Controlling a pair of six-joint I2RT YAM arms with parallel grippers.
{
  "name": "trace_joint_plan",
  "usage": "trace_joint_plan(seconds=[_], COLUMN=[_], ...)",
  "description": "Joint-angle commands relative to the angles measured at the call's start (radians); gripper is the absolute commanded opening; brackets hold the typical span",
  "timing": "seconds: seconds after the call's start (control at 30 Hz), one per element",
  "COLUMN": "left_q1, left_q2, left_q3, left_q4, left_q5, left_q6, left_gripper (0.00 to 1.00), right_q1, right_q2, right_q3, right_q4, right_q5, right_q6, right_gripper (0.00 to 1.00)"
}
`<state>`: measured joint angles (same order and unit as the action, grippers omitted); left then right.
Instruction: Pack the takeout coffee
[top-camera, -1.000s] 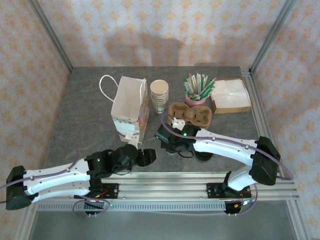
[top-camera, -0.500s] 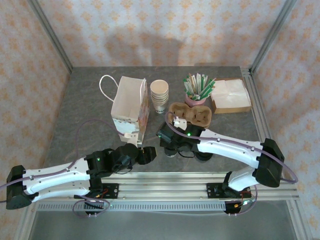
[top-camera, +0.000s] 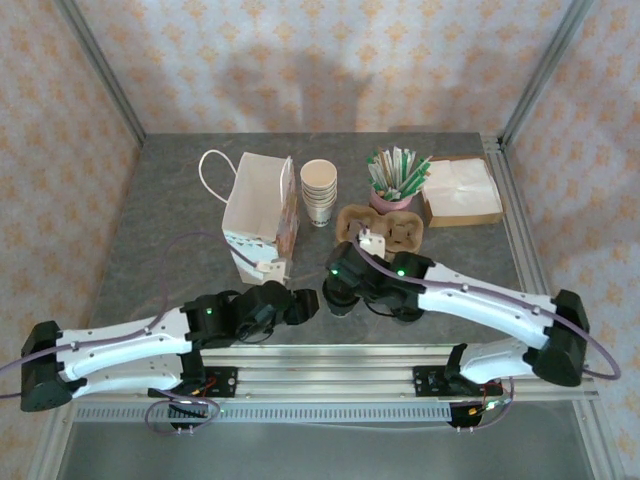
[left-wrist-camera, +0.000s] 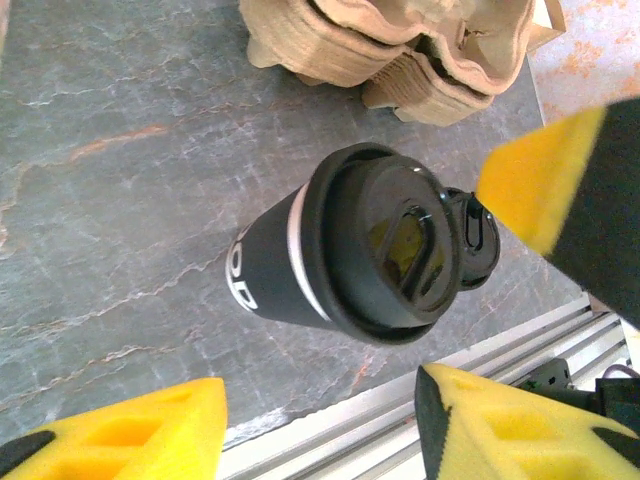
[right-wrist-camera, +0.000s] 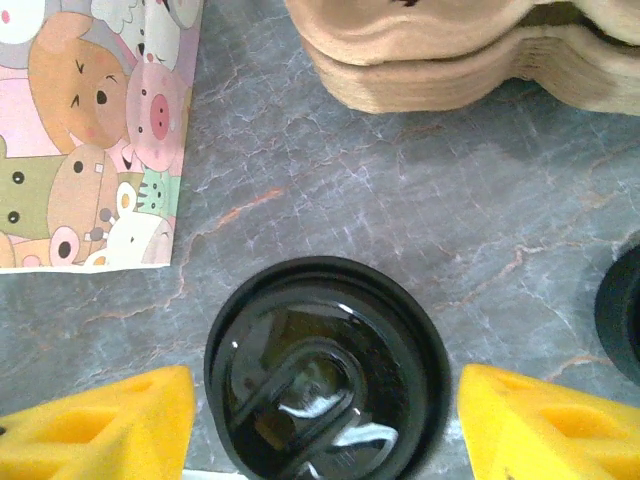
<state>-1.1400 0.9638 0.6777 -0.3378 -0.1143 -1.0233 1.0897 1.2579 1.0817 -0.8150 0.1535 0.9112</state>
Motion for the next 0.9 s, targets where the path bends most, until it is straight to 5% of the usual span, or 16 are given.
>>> trace_joint_plan(seconds=[0.0, 0.37, 0.87], left_q1=[-0.009, 0.097, 0.161], left_q2=[0.069, 0.189, 0.28], left_q3=[0.071, 0.106, 0.084], left_q4=[-0.05, 0.039, 0.175], left_q5=[-0.038, -0.002, 0.074], left_q6=[0.021, 0.001, -0.048], left_gripper=[0.49, 0.24, 0.27], right_q1=[-0.003, -0.026, -0.1], right_q2=[-0.069, -0.147, -0.149], right_q3=[-0.08, -0.206, -0.248], right_q4=[-0.037, 0.076, 0.194], right_q5=[0.018, -0.01, -0.098], right_q6=[0.046, 0.076, 0.035], right_gripper=[0.67, 0.64, 0.6])
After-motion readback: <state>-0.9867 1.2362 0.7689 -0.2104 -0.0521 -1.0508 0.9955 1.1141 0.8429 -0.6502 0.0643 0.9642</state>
